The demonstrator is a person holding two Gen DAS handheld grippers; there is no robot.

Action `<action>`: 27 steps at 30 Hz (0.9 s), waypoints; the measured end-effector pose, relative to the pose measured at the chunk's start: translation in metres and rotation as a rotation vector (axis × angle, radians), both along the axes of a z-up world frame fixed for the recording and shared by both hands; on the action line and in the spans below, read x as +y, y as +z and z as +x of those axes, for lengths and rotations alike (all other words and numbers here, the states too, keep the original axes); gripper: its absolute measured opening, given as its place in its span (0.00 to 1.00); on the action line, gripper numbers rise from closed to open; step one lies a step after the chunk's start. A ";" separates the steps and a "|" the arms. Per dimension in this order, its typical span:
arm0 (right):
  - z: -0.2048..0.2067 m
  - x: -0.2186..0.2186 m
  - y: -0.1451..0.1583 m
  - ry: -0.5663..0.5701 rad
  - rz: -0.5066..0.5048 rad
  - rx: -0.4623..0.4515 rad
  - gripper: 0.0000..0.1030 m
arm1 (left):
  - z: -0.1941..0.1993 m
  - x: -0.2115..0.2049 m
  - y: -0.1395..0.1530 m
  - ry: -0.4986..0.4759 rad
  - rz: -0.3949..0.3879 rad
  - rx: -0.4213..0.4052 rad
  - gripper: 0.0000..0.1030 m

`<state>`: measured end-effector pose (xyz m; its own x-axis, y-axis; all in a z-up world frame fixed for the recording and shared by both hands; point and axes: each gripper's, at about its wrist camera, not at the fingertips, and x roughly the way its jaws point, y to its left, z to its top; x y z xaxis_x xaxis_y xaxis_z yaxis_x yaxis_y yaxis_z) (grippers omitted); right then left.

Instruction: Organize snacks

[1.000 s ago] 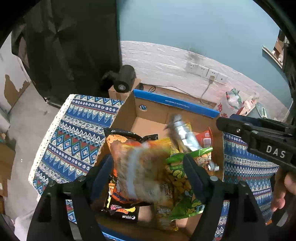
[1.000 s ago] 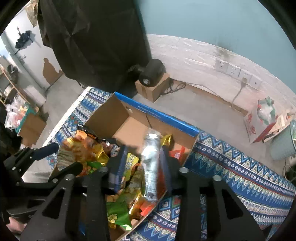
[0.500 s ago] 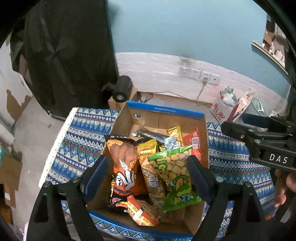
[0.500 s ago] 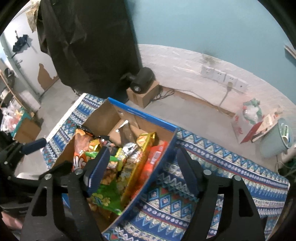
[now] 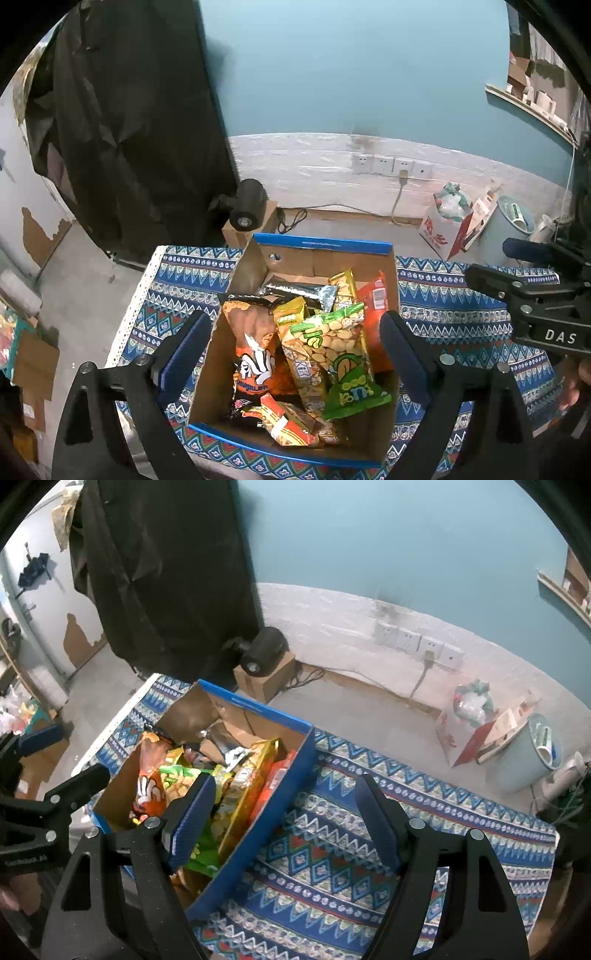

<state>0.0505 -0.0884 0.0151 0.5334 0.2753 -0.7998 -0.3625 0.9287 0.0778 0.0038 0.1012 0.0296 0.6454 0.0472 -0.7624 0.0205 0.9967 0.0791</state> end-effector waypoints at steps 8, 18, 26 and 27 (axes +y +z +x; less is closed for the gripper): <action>-0.014 -0.008 0.007 0.012 -0.050 -0.045 0.75 | -0.004 -0.007 0.004 -0.012 0.017 -0.018 0.97; -0.011 -0.018 0.001 -0.009 -0.050 -0.025 0.75 | -0.003 -0.017 0.001 -0.033 0.010 0.004 0.97; -0.011 -0.018 0.000 -0.009 -0.049 -0.018 0.75 | -0.004 -0.021 0.000 -0.044 0.010 0.008 0.97; -0.011 -0.018 0.000 -0.010 -0.048 -0.016 0.75 | -0.004 -0.022 0.000 -0.045 0.006 0.011 0.97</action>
